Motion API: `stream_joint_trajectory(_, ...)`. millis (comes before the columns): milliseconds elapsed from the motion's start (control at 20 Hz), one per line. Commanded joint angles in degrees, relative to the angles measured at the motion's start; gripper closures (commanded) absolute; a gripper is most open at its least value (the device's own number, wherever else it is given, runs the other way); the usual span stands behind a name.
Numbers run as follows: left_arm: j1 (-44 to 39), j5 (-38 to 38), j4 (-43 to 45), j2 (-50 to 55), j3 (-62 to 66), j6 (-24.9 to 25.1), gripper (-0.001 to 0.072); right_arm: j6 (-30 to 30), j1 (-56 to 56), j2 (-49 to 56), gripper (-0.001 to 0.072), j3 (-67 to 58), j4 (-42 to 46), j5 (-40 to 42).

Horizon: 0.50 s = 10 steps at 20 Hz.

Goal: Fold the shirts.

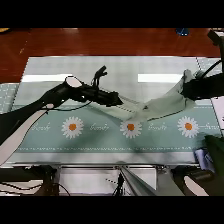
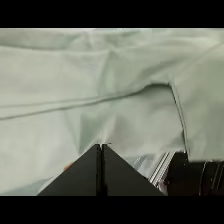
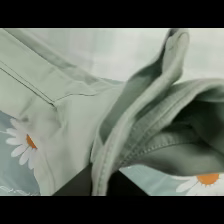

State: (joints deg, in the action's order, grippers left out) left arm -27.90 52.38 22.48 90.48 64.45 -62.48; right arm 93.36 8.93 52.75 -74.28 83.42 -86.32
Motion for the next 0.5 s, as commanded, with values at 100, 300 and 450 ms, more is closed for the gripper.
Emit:
stream_joint_trajectory(100, -7.61, -7.8, -1.2, 0.96, 0.02, -3.06, 0.0678, 10.56, 10.19, -5.4, 0.0684, -0.04, 6.03, -3.02)
stream_joint_trajectory(300, -13.66, -7.8, -7.19, 4.22, 0.04, -3.21, 0.0679, 13.11, 14.03, -6.45, 0.0684, -0.04, 9.38, -3.67)
stream_joint_trajectory(450, -18.21, -7.8, -13.62, 6.99, 0.04, -3.17, 0.0678, 13.09, 14.14, -6.43, 0.0683, -0.04, 10.64, -3.34)
